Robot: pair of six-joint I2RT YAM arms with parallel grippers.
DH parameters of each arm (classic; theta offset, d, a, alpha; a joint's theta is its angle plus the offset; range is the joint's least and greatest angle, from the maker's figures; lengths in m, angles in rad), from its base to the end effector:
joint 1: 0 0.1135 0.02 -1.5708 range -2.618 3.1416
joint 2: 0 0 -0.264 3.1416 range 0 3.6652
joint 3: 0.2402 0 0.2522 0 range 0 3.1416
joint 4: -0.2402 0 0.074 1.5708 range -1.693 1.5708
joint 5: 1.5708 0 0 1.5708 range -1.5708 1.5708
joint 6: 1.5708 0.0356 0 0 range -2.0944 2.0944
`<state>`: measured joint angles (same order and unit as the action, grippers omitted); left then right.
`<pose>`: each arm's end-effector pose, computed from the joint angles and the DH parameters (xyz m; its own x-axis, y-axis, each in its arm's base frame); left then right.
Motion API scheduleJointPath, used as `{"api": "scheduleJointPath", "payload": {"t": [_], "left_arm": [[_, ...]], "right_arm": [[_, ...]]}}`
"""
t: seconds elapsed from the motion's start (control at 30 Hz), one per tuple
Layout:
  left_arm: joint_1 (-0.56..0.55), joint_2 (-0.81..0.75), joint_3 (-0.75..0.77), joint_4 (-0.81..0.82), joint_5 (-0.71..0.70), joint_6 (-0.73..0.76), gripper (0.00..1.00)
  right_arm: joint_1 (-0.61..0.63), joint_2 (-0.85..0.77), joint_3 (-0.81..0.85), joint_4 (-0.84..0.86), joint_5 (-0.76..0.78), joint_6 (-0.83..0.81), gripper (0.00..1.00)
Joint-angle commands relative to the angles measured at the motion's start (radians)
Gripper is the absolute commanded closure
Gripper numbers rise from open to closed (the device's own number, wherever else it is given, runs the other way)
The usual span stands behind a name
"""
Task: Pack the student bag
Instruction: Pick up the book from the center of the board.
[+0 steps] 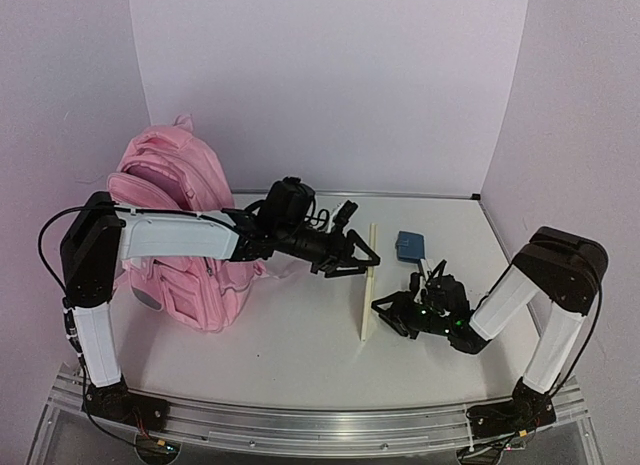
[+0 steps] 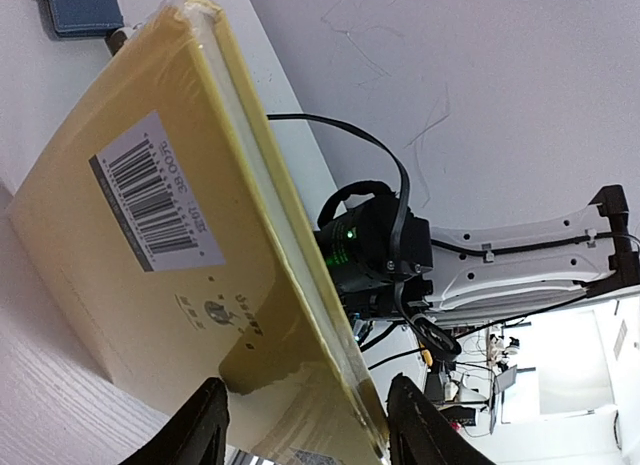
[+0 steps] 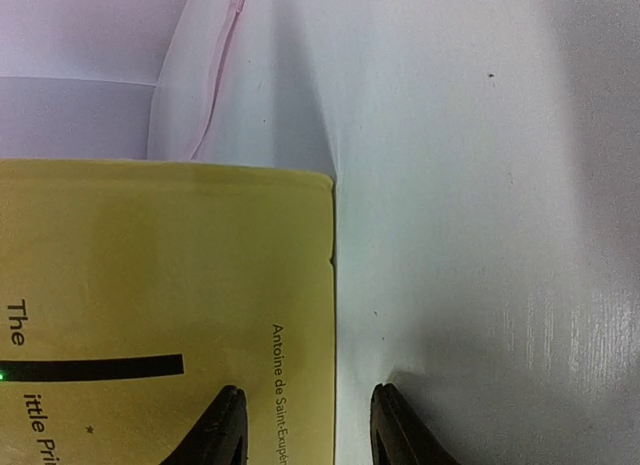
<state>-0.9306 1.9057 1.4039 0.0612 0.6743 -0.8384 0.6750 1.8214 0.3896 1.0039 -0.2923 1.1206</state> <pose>0.2465 -0.3681 0.2542 -0.8870 0.2185 -0.4068 0.4550 0.2635 -0.8506 0.2100 0.1812 0.0901 -0.8640 0.4128 -0.2883 -0.0578 0.4875 0.8712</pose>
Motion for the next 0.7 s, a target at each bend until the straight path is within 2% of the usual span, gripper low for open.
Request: {"api": "scheduleJointPath", "payload": {"t": [0.0,0.13,0.43,0.5,0.6,0.67], "left_arm": [[-0.003,0.011,0.104,-0.276,-0.122,0.12,0.43],[-0.003,0.026,0.154,-0.366,-0.167,0.16,0.34],[-0.003,0.065,0.231,-0.442,-0.19,0.18,0.22],[-0.003,0.066,0.243,-0.454,-0.2,0.183,0.22],[-0.003,0.06,0.257,-0.488,-0.235,0.194,0.32],[-0.002,0.055,0.261,-0.501,-0.251,0.2,0.35]], "right_arm": [[0.009,0.019,0.003,-0.028,-0.019,0.0,0.57],[0.009,0.002,0.001,-0.03,-0.014,-0.009,0.55],[0.009,-0.028,-0.003,-0.062,0.007,-0.035,0.55],[0.009,-0.04,0.001,-0.095,0.017,-0.052,0.55],[0.009,-0.064,0.013,-0.149,0.034,-0.077,0.55],[0.009,-0.083,0.021,-0.187,0.046,-0.093,0.54]]}}
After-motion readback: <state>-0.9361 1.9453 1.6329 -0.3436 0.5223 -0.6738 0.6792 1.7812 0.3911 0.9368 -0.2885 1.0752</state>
